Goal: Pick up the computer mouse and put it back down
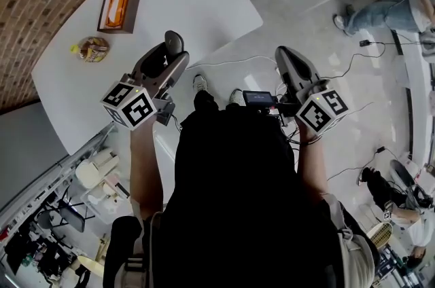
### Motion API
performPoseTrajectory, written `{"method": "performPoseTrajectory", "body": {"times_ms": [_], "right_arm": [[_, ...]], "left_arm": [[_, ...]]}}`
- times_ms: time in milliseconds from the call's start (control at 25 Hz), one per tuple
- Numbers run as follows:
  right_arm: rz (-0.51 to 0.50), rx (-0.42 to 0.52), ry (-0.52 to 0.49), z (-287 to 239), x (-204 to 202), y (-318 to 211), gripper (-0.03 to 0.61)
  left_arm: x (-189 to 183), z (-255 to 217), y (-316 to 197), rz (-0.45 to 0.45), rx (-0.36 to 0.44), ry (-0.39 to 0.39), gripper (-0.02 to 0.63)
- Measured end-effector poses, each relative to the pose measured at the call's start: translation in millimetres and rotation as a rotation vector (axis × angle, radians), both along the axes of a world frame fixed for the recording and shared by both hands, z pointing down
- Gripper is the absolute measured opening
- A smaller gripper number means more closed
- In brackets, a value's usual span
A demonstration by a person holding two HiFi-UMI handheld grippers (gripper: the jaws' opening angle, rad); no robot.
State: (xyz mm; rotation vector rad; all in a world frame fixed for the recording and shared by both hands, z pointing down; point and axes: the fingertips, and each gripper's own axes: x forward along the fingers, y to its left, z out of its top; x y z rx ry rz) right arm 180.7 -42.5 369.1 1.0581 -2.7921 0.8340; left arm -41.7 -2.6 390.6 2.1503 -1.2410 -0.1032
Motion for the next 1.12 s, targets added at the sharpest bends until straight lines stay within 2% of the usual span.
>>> {"method": "performPoseTrajectory", "body": {"times_ms": [80, 280, 680, 1120], "right_arm": [[-0.014, 0.002, -0.003, -0.1, 2.8, 1.5, 0.017], [-0.048, 0.006, -0.013, 0.1, 8.6, 8.1, 0.017], [-0.093, -0.001, -0.018, 3.7, 10.6, 17.7, 0.017], [-0.095, -0.001, -0.022, 1.4, 3.8, 15.0, 0.017]], "left_arm": [[10.7, -6.5, 4.0, 0.006, 0.023, 0.025, 0.301], [36.0, -9.8, 14.8, 0.021, 0.058, 0.028, 0.301], [62.3, -22.5, 24.2, 0.013, 0.094, 0.151, 0.299], [51.7, -20.5, 15.2, -0.008, 0.086, 0.126, 0.299]]}}
